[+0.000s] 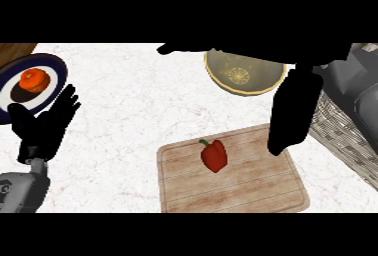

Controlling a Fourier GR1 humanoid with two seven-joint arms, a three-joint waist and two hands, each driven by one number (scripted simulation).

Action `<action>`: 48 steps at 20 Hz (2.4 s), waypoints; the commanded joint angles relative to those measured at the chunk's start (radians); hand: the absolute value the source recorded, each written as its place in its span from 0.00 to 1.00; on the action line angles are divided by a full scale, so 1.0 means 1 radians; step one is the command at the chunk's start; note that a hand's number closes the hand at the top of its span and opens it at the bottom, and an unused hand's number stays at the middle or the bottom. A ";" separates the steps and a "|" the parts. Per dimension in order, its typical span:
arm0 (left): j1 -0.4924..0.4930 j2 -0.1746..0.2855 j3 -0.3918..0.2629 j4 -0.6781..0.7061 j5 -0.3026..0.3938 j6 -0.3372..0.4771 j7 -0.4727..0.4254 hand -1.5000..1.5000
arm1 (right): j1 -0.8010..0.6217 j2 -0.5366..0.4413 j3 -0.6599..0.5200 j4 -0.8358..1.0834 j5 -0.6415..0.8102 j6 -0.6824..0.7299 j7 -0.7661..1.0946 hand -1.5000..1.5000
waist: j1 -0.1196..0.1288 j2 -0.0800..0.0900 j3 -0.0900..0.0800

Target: Pick the bell pepper from the cutting board and place it in the basket

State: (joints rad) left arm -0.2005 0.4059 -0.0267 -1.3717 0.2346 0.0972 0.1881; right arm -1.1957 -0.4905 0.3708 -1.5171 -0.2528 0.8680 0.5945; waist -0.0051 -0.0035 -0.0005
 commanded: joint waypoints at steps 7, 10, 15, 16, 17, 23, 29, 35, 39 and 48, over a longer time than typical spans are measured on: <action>-0.020 0.022 0.060 0.032 0.010 -0.062 -0.009 0.50 | 0.299 -0.040 -0.161 -0.129 0.060 0.039 -0.180 0.00 | 0.004 0.004 0.001; 0.003 -0.024 0.033 -0.014 -0.021 -0.029 -0.002 0.50 | 0.386 -0.007 -0.163 -0.156 0.163 0.048 -0.256 0.00 | 0.008 0.004 0.001; -0.003 -0.011 0.041 -0.016 -0.035 -0.049 0.014 0.50 | 0.504 0.097 -0.089 -0.163 0.416 -0.064 -0.430 0.00 | 0.016 0.006 0.001; 0.000 -0.037 0.024 -0.048 -0.052 -0.017 0.026 0.50 | 0.539 0.100 -0.069 -0.158 0.462 -0.081 -0.466 0.00 | 0.015 0.006 0.002; 0.033 -0.046 0.031 -0.032 -0.049 -0.022 0.002 0.50 | 0.589 0.071 -0.086 -0.171 0.492 -0.096 -0.536 0.00 | 0.013 0.006 0.002; -0.008 -0.055 0.049 0.017 -0.072 -0.032 -0.012 0.50 | 0.587 0.218 -0.041 0.007 0.591 -0.236 -0.637 0.00 | 0.013 0.006 0.001; -0.013 -0.082 0.053 0.021 -0.085 -0.050 0.010 0.50 | 0.597 0.267 0.023 0.121 0.753 -0.285 -0.708 0.00 | 0.011 0.005 0.001; -0.080 -0.052 0.096 0.034 -0.076 -0.079 0.053 0.50 | 0.602 0.286 0.082 0.212 0.862 -0.286 -0.728 0.00 | 0.008 0.005 0.001; -0.045 -0.030 0.134 0.031 -0.069 -0.125 0.023 0.50 | 0.588 0.331 0.081 0.313 0.940 -0.347 -0.795 0.00 | 0.013 0.005 0.001; -0.011 -0.066 0.151 0.007 -0.101 -0.143 0.013 0.50 | 0.578 0.310 -0.056 0.271 0.923 -0.195 -0.863 0.00 | 0.009 0.003 0.001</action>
State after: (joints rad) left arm -0.2154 0.3217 0.0981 -1.3533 0.1236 -0.0104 0.1901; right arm -0.5981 -0.1916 0.3590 -1.2575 0.6773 0.6184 -0.2528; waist 0.0035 0.0004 0.0000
